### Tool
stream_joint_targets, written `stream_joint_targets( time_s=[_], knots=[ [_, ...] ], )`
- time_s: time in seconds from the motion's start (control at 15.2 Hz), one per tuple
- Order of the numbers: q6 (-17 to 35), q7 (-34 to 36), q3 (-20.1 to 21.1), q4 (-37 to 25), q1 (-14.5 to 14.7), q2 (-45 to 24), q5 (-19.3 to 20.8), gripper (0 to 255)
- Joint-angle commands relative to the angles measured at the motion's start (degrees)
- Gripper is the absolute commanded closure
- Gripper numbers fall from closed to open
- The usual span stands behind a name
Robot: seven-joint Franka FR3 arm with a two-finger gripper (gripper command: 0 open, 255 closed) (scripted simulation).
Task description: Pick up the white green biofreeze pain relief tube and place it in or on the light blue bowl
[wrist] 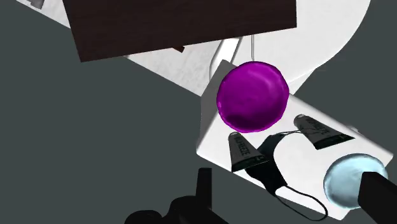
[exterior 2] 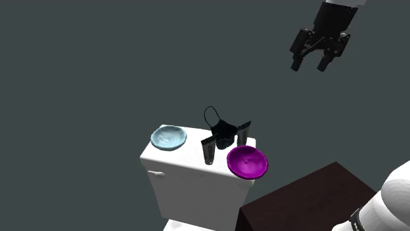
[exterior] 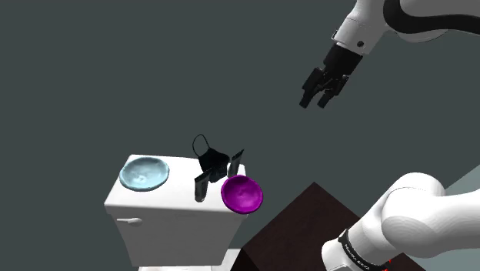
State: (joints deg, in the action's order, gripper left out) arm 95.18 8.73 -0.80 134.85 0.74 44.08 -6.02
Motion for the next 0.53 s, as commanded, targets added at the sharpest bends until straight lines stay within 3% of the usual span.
stream_joint_targets(
  time_s=[0.0, 0.46],
  knots=[
    [0.00, 0.00, 0.00, 0.00, 0.00, 0.00, 0.00, 0],
    [8.90, 19.50, 8.45, 6.99, -1.79, -3.50, -7.89, 0]
  ],
)
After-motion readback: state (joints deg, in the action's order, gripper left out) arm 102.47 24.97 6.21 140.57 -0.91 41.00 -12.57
